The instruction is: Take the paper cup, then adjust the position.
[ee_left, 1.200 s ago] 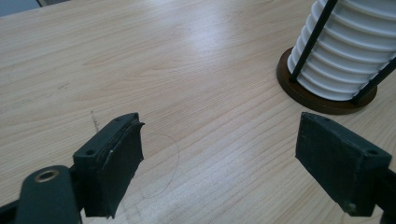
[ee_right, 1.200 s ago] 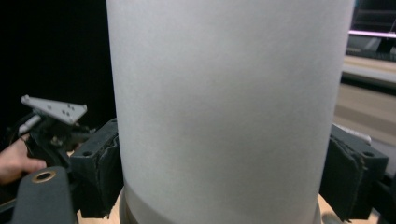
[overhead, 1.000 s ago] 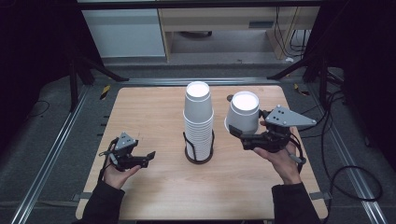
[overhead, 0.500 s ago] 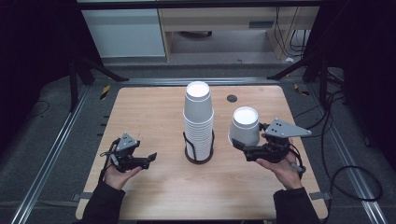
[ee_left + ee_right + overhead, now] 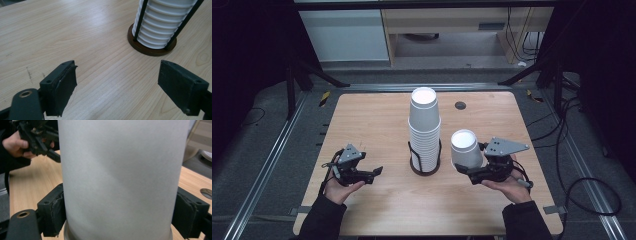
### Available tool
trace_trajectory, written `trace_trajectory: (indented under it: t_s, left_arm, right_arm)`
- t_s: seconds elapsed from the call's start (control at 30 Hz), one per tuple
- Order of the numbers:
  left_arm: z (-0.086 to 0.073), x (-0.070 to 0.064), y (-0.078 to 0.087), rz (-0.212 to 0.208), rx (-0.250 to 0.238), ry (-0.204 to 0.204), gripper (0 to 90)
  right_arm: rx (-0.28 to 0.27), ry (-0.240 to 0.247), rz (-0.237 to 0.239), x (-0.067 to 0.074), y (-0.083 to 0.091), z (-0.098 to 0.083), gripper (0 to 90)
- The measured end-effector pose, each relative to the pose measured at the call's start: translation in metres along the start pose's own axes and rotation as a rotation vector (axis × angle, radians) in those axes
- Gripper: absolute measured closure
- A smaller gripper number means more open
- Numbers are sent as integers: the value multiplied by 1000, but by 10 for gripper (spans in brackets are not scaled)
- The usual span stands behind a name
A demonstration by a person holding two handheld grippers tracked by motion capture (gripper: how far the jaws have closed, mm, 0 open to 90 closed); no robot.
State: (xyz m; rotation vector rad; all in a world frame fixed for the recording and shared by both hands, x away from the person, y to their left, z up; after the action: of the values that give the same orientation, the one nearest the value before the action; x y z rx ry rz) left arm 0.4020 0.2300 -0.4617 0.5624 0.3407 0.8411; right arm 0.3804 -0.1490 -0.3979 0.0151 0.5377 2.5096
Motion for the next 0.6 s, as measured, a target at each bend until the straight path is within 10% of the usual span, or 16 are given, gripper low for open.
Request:
trace_trajectory:
  t_s: [0.6]
  left_arm:
    - [6, -25, 3, -122, 28, -75, 139]
  right_arm:
    - [141, 95, 155, 22, -27, -17, 143]
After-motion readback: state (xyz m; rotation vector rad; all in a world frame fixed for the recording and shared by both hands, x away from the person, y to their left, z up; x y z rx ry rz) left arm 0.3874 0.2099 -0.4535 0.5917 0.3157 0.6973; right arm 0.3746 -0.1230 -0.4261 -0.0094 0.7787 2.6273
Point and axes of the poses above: each handheld gripper's, and its own axes: y roughly backward along the jaws, z roughly out of its top, x roughly to its left, the point moved 4 cm from there along -y, roughly forward along the jaws, and after that the axes turned 5 degrees about y, right-handed, at the moved point
